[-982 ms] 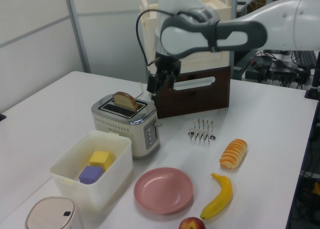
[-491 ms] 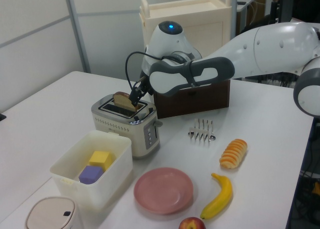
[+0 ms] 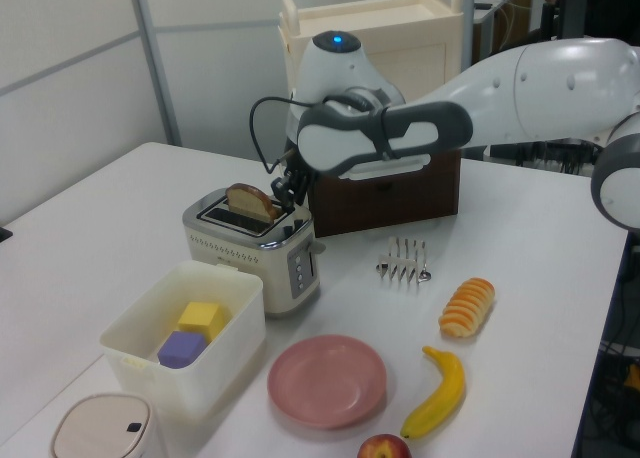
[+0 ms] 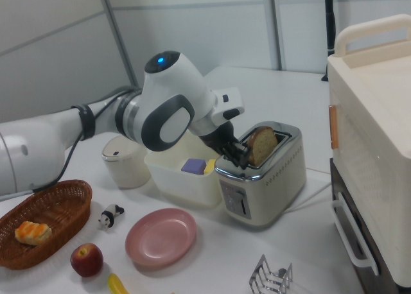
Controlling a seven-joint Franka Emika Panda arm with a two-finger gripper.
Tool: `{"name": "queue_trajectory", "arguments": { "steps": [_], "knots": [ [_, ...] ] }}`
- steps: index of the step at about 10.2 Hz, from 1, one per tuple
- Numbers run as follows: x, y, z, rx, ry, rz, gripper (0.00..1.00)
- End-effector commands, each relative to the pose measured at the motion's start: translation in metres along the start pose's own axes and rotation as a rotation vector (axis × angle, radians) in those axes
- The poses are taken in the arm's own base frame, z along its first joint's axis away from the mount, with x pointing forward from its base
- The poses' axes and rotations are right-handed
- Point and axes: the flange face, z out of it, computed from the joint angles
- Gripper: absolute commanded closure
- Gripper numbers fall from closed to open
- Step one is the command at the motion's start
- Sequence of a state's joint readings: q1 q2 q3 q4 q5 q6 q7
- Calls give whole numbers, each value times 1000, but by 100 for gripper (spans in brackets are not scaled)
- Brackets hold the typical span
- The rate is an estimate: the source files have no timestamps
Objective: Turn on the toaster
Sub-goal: 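Move the gripper down toward the lever on the silver toaster's side, then press the toaster lever down with the gripper fingers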
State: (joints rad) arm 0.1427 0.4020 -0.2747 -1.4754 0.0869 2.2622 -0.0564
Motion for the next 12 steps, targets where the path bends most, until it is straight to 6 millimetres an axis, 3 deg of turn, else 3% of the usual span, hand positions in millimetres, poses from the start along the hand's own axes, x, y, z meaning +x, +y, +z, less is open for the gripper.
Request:
{"name": "queue_trajectory", "arguments": {
  "steps": [1, 5, 12],
  "knots": [
    [-31, 1, -10, 99, -231, -182, 100],
    [-35, 8, 0, 101, -252, -206, 100],
    [-39, 6, 61, 65, -263, -231, 100]
  ]
}}
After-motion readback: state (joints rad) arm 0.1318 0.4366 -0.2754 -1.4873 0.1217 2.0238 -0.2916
